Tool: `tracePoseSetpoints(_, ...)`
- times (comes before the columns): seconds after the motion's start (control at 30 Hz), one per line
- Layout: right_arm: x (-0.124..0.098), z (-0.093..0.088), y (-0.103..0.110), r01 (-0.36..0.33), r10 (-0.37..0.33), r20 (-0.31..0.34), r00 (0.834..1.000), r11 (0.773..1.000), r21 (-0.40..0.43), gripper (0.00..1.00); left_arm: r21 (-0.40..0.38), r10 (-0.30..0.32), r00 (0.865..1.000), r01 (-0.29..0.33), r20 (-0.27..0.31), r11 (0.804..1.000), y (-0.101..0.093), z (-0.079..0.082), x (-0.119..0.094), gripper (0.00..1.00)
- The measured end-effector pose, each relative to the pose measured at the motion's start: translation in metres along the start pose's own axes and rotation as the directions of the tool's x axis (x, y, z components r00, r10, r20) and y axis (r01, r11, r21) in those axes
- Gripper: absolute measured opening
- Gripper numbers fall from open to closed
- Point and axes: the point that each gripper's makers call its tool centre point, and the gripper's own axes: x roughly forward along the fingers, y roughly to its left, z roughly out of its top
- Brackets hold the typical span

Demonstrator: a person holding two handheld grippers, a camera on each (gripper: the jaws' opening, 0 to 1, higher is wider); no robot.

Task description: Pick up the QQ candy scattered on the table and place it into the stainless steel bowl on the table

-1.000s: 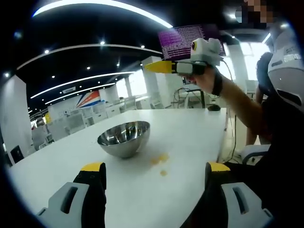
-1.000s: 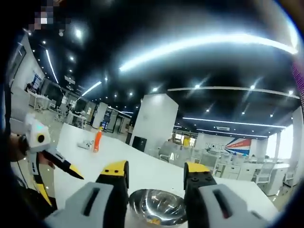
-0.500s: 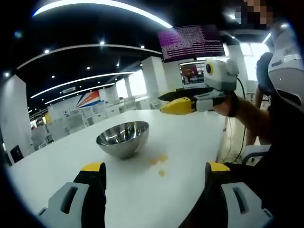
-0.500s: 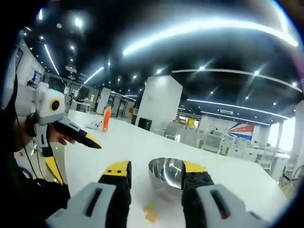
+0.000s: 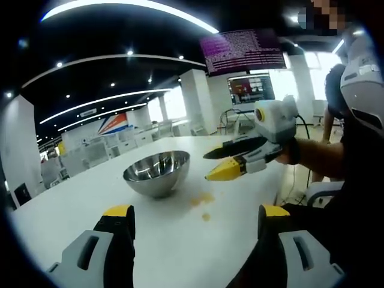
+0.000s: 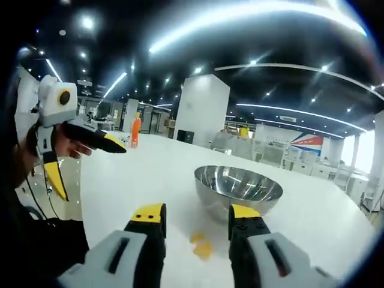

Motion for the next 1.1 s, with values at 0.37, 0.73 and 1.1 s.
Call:
tracePoseSetpoints(0.37,0.015,-0.051,-0.004,0.004,0.002,-0.099,0.995,0.998,0.062,0.4,0.003,-0.013,1.0,0.013,-0.005,1.0,-0.004,0.0,0.001,0.85)
tracePoseSetpoints(0.73,0.017,-0.059,-0.002,-0.001,0.012,-0.109,0.994,0.995,0.096,0.38,0.016,-0.003,1.0,0.004,-0.015,1.0,-0.002,-0.001,0.0,0.83)
tracePoseSetpoints(1.1,0.02,-0.062,0.003,-0.017,0.034,-0.107,0.994,0.989,0.15,0.36,0.0,-0.012,1.0,0.012,-0.001,1.0,-0.005,0.0,-0.003,0.84)
